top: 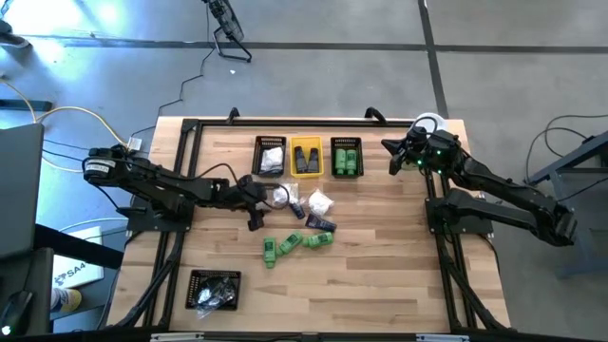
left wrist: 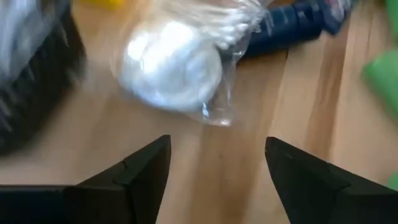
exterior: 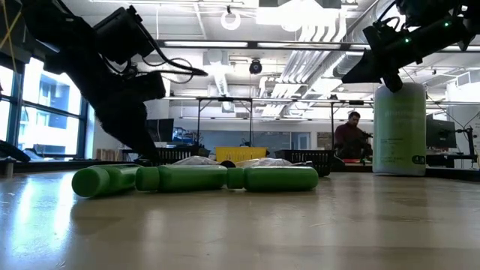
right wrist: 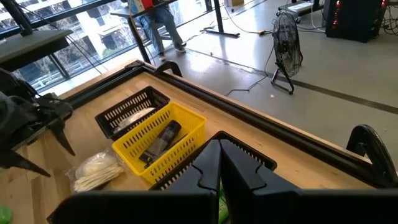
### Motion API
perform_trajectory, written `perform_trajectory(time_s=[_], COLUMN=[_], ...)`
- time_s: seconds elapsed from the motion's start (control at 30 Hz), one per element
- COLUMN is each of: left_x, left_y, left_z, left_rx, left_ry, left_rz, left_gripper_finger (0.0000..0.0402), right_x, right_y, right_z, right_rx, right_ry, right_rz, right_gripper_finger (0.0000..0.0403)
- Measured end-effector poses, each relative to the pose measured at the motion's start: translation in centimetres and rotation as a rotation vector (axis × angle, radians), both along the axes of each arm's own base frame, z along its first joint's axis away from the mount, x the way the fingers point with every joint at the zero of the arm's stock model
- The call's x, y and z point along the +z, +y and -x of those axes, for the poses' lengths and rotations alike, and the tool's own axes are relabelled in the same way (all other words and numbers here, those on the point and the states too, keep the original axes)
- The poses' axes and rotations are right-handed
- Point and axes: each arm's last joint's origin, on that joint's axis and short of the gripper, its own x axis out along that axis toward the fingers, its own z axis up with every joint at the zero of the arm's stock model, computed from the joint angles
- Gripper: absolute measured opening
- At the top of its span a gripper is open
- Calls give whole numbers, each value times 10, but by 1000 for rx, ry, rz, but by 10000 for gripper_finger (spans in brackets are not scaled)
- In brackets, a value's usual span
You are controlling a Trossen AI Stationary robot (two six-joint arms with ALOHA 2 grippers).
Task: Pick & Place Travel size toiletries
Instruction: Put the cotton pack into the top left black bin
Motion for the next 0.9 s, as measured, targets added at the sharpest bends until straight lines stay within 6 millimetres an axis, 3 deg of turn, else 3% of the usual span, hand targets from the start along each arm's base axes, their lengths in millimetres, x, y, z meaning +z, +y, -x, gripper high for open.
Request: perform_trajectory(time_s=[0.13, 0.43, 0.63, 0.9], left_x=[0, 3, 10, 7], left_y=[-1, -6, -4, 18], left_z=[0, -3, -9, -6], left_rx=[184, 384, 518, 690], left_ry=[-49, -110, -230, -239], left_rz=[247, 685, 828, 924], left_gripper_finger=[252, 237, 237, 237], right_x=[0, 0, -3, -3], right_y=[0, 0, 2, 4], right_z=[0, 0, 0, 0], right_rx=[1, 26, 73, 129], right_ry=[1, 18, 56, 66], right_rz=[0, 18, 31, 40], right_gripper_finger=[2, 2, 2, 2])
